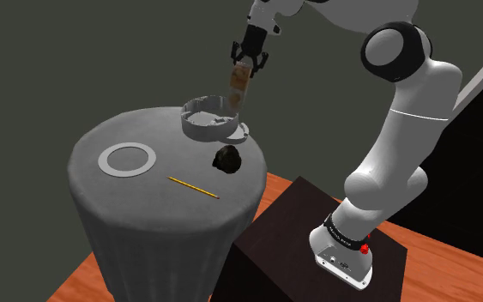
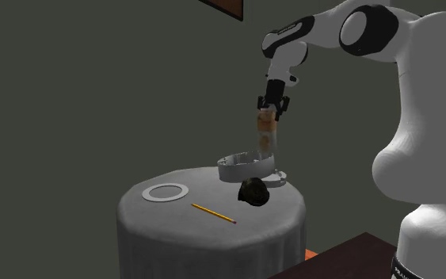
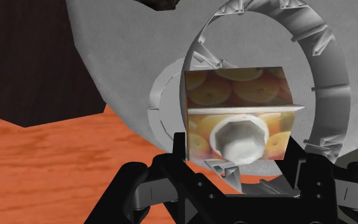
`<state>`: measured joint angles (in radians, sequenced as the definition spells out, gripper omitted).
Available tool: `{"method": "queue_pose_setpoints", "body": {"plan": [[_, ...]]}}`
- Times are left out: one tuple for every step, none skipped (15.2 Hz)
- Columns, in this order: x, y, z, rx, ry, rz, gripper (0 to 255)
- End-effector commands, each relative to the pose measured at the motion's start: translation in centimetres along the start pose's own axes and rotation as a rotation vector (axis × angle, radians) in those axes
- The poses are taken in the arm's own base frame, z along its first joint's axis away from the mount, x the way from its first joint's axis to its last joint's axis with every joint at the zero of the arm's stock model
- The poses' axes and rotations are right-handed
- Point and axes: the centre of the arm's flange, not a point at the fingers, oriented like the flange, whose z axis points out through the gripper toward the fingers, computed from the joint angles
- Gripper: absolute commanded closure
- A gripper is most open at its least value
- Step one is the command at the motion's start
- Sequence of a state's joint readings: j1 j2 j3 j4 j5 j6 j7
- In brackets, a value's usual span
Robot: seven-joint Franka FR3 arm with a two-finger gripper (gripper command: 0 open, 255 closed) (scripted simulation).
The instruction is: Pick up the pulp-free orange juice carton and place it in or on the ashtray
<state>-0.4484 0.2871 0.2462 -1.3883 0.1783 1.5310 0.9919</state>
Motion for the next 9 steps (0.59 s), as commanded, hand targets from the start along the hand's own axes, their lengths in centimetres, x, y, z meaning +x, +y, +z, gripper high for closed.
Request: {"method": "queue_pose_setpoints", "body": {"plan": [[0.4, 0.1, 0.9, 0.001, 0.001, 0.000, 255], [0.5, 0.1, 1.4, 0.001, 0.001, 0.000, 255], [0.7, 0.1, 1.9, 0.001, 0.001, 0.000, 255], [0.8, 0.1, 2.5, 0.001, 0.001, 0.000, 255], [1.0, 0.1, 3.0, 0.001, 0.001, 0.000, 255], [1.1, 0.2, 3.5, 0.001, 0.001, 0.000, 255], [1.2, 0.2, 4.0, 0.001, 0.001, 0.000, 255], [1.4, 0.2, 4.5, 0.001, 0.001, 0.000, 255], [1.5, 0.2, 5.0, 0.001, 0.001, 0.000, 255]]}}
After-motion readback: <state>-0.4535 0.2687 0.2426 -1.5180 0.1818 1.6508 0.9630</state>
